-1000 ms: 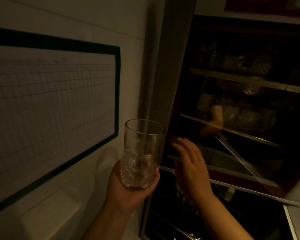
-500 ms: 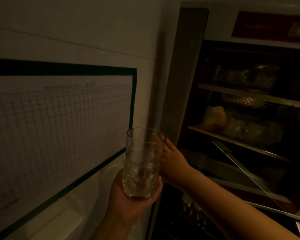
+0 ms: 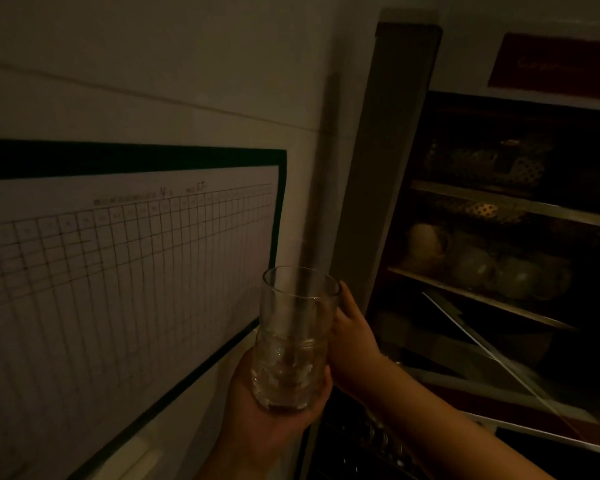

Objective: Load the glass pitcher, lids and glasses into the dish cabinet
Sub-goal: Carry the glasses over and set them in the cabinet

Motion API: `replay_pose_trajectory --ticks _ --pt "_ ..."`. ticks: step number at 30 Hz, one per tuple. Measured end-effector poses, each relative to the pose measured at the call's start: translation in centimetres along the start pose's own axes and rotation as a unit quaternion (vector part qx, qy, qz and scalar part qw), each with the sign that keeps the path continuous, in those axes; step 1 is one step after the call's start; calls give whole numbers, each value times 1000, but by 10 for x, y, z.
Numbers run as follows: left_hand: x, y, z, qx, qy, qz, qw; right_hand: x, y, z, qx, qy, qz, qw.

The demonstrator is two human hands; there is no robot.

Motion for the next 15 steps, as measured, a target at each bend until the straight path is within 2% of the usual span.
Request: replay_pose_trajectory --ticks 6,11,15 --pt "-2 -7 2 4 18 -40 999 -1 1 -11 23 -21 -46 998" --pt "-6 -4 3 9 23 -43 999 8 19 -19 -69 3 27 997" --pt "-10 -2 3 5 24 -47 999 13 17 -22 -47 30 -9 998"
Point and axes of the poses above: each hand's wrist, its own z-axis towards the middle knuckle, its own y-axis out of the back of the hand, x = y × z, the point moved 10 cm from there along z, towards the middle knuckle, and after that the axes turned 2 degrees about z, right-handed, at the moved point
